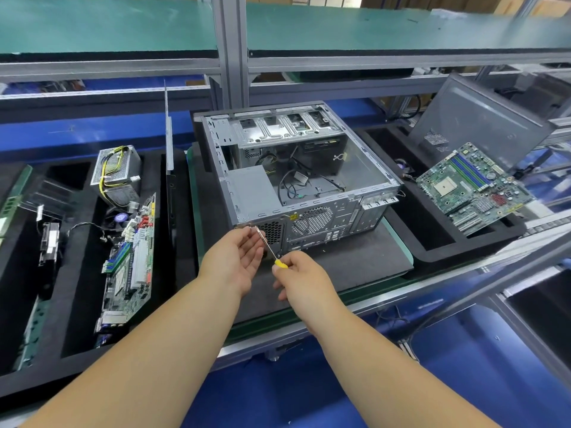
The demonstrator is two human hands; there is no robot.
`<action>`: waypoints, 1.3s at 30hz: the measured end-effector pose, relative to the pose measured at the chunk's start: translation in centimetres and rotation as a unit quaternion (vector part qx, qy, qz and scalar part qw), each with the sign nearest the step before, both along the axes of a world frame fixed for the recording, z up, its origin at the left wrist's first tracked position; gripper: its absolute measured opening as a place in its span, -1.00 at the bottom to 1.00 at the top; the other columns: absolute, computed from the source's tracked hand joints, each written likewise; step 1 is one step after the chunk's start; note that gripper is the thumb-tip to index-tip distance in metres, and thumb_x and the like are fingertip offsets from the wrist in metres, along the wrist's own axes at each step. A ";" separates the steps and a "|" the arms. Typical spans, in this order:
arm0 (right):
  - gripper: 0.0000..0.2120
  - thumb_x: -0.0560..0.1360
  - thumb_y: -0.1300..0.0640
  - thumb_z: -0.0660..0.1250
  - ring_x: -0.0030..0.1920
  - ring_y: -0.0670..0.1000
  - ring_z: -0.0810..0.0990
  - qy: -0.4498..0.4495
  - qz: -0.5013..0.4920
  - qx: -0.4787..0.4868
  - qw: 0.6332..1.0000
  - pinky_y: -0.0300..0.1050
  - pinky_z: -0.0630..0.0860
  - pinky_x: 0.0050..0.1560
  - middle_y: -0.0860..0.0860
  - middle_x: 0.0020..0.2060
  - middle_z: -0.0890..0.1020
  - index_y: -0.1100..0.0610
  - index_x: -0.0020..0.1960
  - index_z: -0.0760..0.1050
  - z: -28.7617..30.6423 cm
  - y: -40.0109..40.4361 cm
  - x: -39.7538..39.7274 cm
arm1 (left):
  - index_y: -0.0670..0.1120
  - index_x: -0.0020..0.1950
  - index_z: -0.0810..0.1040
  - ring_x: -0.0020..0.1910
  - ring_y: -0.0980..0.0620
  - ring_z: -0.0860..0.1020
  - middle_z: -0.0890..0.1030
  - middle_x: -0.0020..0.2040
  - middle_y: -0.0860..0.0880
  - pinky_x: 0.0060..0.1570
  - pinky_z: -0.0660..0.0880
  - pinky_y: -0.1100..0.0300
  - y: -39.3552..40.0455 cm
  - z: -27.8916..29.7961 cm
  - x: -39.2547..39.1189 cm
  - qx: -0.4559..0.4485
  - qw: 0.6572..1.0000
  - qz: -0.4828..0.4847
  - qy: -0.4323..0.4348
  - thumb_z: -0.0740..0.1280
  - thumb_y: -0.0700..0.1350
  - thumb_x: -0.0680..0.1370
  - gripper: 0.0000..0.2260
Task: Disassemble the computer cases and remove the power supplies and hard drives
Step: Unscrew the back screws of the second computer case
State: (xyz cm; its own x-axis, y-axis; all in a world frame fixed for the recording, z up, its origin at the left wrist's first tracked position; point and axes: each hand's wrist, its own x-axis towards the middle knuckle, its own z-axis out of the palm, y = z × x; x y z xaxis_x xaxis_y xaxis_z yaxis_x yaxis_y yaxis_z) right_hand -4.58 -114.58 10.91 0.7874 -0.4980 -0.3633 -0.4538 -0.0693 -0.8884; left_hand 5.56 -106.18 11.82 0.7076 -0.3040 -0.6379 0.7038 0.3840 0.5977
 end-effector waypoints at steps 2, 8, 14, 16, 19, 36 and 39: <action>-0.92 0.59 0.07 0.26 -0.47 -0.18 0.48 -0.009 -0.007 0.006 1.000 -0.26 0.46 -0.36 -0.13 -0.40 0.59 -0.01 -0.07 0.50 0.0 -0.3 0.1 | -0.16 -0.07 0.61 -0.33 0.11 0.69 0.71 -0.28 -0.03 -0.40 0.57 0.32 -0.3 -0.1 -0.3 -0.003 1.000 0.001 0.002 0.33 -0.18 0.58 -0.91; -0.94 0.51 0.09 0.37 -0.39 -0.09 0.44 -0.086 -0.058 0.001 0.995 -0.13 0.43 -0.31 -0.02 -0.26 0.59 -0.01 -0.03 0.51 1.0 -2.4 0.0 | -0.18 -0.14 0.64 -0.42 0.12 0.63 0.68 -0.32 -0.04 -0.44 0.54 0.32 -1.5 -0.2 -1.3 0.058 0.990 -0.124 -0.045 0.37 -0.18 0.54 -0.89; -0.95 0.52 0.15 0.40 -0.44 -0.23 0.46 -0.095 -0.033 -0.030 0.994 -0.31 0.37 -0.37 -0.15 -0.41 0.58 0.01 -0.09 0.61 1.4 -6.4 -0.8 | -0.10 -0.22 0.75 -0.43 0.12 0.60 0.63 -0.37 -0.03 -0.47 0.52 0.30 -4.1 0.4 -2.5 0.072 0.968 -0.236 -0.047 0.38 -0.15 0.52 -0.82; -0.97 0.50 0.13 0.44 -0.38 -0.19 0.49 -0.098 -0.042 -0.036 0.994 -0.26 0.39 -0.32 -0.12 -0.39 0.59 0.03 -0.12 0.62 1.3 -8.0 -1.5 | -0.12 -0.20 0.74 -0.42 0.11 0.60 0.63 -0.36 -0.04 -0.47 0.52 0.29 -5.4 0.5 -2.8 0.069 0.965 -0.247 -0.043 0.40 -0.14 0.52 -0.84; -0.94 0.47 0.11 0.46 -0.38 -0.19 0.48 -0.096 -0.061 -0.043 0.993 -0.26 0.40 -0.34 -0.12 -0.40 0.59 0.04 -0.15 0.60 1.0 -11.0 -2.5 | -0.15 -0.16 0.71 -0.40 0.10 0.61 0.66 -0.31 -0.06 -0.45 0.54 0.30 -7.8 0.6 -3.7 0.070 0.957 -0.277 -0.051 0.40 -0.10 0.54 -0.84; -0.92 0.57 0.17 0.35 -0.40 0.01 0.41 0.040 -0.297 -0.017 0.954 -0.13 0.34 -0.32 0.04 -0.35 0.54 0.17 0.03 0.57 -5.7 -35.9 -3.9 | 0.02 0.01 0.69 -0.12 0.13 0.66 0.72 -0.09 0.04 -0.13 0.53 0.32 -14.1 -0.1 -5.0 0.211 0.863 -0.300 -0.347 0.31 -0.19 0.60 -0.82; -0.93 0.57 0.22 0.33 -0.41 0.00 0.38 0.023 -0.286 0.000 0.958 -0.12 0.34 -0.34 0.05 -0.34 0.52 0.18 0.04 0.54 -5.7 -35.1 -3.9 | -0.01 0.00 0.69 -0.17 0.15 0.64 0.72 -0.12 0.03 -0.19 0.52 0.37 -13.9 -0.2 -5.2 0.221 0.868 -0.277 -0.349 0.31 -0.22 0.59 -0.81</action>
